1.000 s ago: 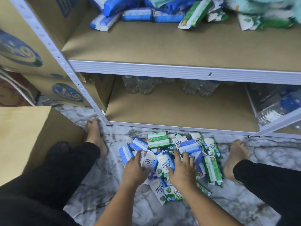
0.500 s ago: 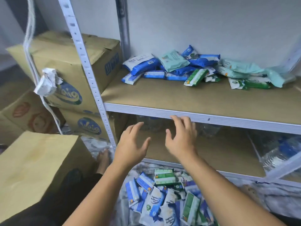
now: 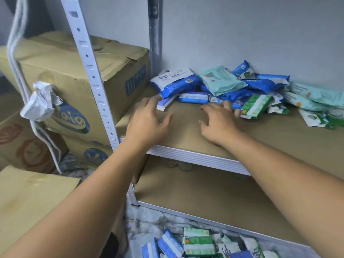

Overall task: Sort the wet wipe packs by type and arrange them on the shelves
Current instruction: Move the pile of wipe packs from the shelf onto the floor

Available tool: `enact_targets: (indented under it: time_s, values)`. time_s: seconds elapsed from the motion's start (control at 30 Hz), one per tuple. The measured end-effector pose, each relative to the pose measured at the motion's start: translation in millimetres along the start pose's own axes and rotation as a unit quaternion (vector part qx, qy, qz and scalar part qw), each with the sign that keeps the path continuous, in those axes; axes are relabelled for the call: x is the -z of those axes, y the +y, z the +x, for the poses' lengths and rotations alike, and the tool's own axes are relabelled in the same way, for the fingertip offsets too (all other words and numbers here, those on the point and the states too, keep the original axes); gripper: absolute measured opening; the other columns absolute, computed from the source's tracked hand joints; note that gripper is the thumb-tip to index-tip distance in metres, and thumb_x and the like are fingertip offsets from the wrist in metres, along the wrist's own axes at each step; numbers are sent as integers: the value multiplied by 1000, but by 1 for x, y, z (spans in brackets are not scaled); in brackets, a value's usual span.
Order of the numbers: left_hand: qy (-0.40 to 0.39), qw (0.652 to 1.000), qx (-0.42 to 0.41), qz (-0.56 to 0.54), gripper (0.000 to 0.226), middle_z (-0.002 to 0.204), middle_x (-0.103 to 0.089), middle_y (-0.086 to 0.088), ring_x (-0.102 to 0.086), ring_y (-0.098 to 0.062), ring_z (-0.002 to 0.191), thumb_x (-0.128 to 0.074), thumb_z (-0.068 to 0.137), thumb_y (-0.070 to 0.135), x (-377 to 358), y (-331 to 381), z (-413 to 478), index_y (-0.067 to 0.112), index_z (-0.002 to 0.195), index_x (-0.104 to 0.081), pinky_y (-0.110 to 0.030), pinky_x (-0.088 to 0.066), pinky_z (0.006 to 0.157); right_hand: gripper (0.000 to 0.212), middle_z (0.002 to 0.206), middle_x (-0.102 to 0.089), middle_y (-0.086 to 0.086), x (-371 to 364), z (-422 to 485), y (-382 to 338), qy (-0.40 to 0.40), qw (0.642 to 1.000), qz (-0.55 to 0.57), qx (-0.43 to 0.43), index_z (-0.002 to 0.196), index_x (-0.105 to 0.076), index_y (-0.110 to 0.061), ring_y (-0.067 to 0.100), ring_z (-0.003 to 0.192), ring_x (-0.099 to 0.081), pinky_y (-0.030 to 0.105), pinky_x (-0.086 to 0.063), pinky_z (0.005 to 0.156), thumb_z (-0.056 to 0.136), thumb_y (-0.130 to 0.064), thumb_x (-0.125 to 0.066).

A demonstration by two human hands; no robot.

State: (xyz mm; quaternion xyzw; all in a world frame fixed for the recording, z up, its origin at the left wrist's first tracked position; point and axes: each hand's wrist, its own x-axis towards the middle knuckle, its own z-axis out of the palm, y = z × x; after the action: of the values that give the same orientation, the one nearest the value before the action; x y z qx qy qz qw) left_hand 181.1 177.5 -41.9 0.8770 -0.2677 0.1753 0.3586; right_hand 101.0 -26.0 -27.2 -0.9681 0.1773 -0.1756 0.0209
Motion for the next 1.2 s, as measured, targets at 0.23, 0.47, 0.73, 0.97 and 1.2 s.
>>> enact_targets:
  time_s: [0.23,0.47,0.73,0.97,1.2]
  values:
    - [-59,983,121,126,75,134,-47,-11,-47,-34,128,-51,85,75,-39,-19,65,14,128,-54,-45,-34,109,40,141,-48,-9,-29,68,2,35,997,-57,27,132,-51,-25,30,124,-30,48,-24,94,94,-33,-43]
    - [-35,973,148,172,65,129,-51,-11,-39,-34,129,-52,86,66,-50,-26,78,13,122,-63,-47,-32,105,56,134,-50,1,-29,97,3,-33,985,-163,37,142,-46,-21,32,132,-23,54,-21,102,98,-54,-33]
    - [-66,973,153,157,59,121,-54,-9,-41,-32,123,-55,80,66,-33,-16,64,18,113,-67,-44,-33,100,42,101,-49,-4,-6,51,-14,-39,995,-96,9,94,-64,-22,26,116,-28,46,-21,84,82,-59,-47]
    - [-23,981,124,149,53,91,-59,-8,-55,-32,98,-55,74,65,-3,-4,-6,15,84,-68,-34,-43,80,40,110,-55,-9,19,-24,-14,-83,994,13,-66,105,-70,-30,24,122,-34,48,-26,94,80,-60,-60]
    - [80,995,54,29,47,64,-45,-1,-49,-30,71,-60,78,59,25,23,-104,21,59,-38,-36,-35,62,44,105,-58,-3,58,-102,-7,-10,993,92,-74,100,-73,-27,28,116,-46,46,-38,96,76,-63,-64]
